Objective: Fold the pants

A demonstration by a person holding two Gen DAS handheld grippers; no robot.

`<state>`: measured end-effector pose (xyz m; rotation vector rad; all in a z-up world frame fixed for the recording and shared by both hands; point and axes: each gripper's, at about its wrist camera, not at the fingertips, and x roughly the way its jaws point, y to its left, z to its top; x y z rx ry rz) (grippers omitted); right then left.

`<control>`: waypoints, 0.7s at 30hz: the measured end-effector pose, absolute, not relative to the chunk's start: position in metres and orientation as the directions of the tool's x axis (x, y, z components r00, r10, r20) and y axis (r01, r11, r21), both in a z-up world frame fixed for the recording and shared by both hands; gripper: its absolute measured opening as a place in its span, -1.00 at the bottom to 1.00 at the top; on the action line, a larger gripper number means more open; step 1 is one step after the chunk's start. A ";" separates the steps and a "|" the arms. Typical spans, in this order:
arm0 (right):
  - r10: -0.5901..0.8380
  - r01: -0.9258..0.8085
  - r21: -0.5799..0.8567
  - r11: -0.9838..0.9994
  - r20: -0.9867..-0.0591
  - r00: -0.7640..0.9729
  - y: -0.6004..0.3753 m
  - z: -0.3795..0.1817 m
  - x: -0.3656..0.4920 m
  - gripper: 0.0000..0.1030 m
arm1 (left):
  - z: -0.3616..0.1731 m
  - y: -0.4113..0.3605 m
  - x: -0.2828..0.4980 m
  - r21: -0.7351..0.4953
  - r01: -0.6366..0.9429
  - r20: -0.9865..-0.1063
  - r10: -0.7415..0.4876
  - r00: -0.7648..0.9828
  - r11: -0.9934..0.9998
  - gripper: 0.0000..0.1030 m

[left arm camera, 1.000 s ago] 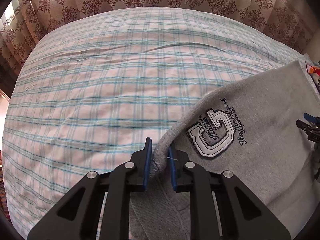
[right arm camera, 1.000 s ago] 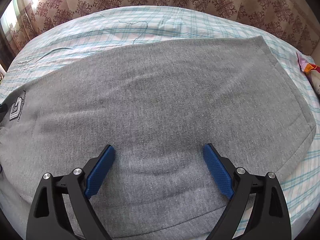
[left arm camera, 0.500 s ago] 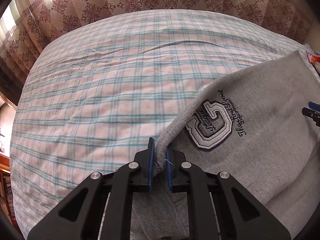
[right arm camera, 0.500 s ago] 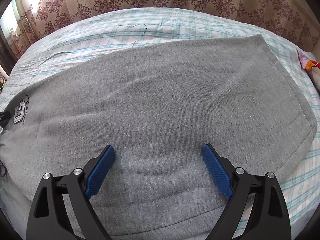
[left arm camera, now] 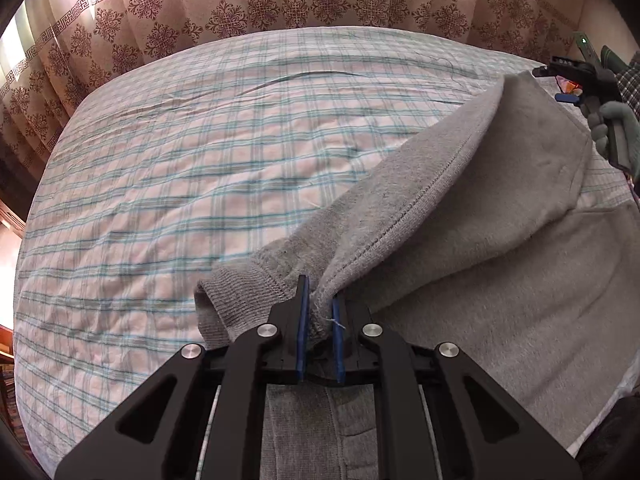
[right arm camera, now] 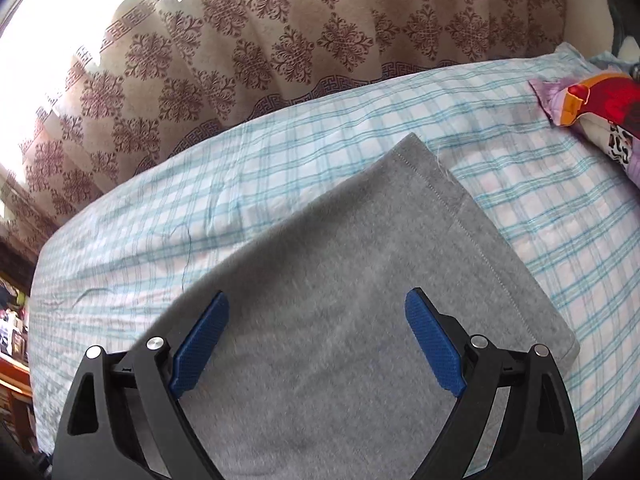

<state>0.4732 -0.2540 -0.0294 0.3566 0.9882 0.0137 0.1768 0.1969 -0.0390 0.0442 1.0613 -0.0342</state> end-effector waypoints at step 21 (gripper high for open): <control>-0.014 0.373 0.163 0.913 -0.904 0.428 -0.297 -0.062 0.545 -0.58 | -0.044 0.188 0.134 -0.084 0.060 -0.888 -0.102 0.448 0.995 -0.80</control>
